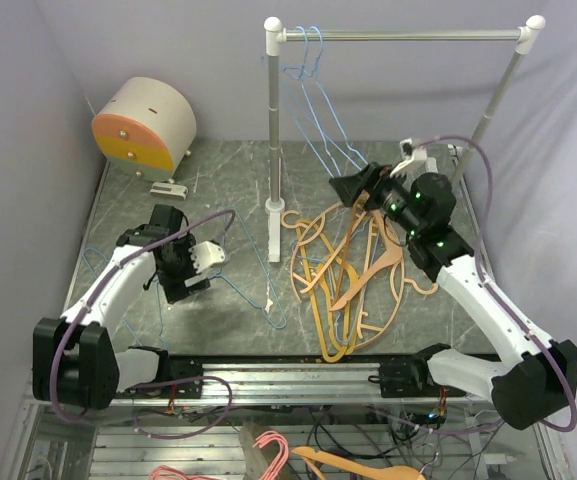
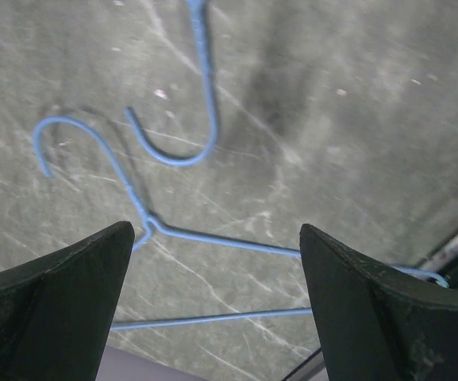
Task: Organize the hangers
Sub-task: Place the hanger at the clothesline, then pick up the hanger at the center of the board.
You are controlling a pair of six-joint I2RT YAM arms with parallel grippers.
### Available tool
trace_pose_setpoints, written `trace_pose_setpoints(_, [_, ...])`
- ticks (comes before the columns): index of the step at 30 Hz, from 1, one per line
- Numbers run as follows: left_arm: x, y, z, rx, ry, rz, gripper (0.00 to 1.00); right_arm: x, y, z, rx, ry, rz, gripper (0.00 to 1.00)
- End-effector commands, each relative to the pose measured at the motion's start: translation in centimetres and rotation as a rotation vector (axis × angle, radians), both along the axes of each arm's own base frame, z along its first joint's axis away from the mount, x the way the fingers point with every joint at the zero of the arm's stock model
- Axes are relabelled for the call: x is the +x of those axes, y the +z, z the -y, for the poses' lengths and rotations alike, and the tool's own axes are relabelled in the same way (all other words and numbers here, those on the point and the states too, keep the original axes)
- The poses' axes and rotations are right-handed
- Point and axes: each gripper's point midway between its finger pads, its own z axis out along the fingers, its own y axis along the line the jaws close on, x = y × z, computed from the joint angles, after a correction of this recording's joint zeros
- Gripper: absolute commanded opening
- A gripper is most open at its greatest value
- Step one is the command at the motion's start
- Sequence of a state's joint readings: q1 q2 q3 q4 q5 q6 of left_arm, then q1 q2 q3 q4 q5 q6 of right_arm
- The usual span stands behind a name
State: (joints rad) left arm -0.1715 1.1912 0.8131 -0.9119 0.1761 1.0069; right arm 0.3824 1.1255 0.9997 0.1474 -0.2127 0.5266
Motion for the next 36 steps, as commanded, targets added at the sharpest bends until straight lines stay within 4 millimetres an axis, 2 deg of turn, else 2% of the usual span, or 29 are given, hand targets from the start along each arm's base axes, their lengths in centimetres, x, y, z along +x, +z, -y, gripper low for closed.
trace_pose_setpoints(1, [6.7,2.2,-1.0,0.030,0.173,0.184,0.97,-1.1,-8.4,0.4,-0.079,0.009,-0.171,0.83])
trace_pose_setpoints(4, [8.4,2.5,-1.9,-0.001,0.271,0.190,0.96,-2.3,-12.0,0.3,-0.089,0.038,-0.237,0.83])
trace_pose_setpoints(6, [8.6,1.9,-2.4,-0.008,0.291,0.159,0.97,-2.8,-13.8,0.2,-0.096,0.051,-0.271,0.83])
trace_pose_setpoints(11, [8.2,-1.1,-4.0,0.064,0.299,0.098,0.97,-2.7,-15.8,-0.3,-0.116,0.084,-0.306,0.83])
trace_pose_setpoints(17, [7.8,-3.3,-4.6,0.101,0.302,0.072,0.96,-2.2,-16.2,-1.2,-0.103,0.120,-0.309,0.83])
trace_pose_setpoints(25, [7.7,-5.6,-5.5,0.139,0.319,0.039,0.88,-2.1,-17.0,-1.5,-0.104,0.135,-0.320,0.83])
trace_pose_setpoints(31, [7.9,-6.8,-4.7,0.104,0.320,-0.028,0.73,-2.3,-17.4,-1.7,-0.089,0.148,-0.330,0.83])
trace_pose_setpoints(36, [7.3,-7.8,-4.3,0.093,0.304,-0.093,0.56,-2.5,-17.6,-1.8,-0.081,0.153,-0.338,0.83])
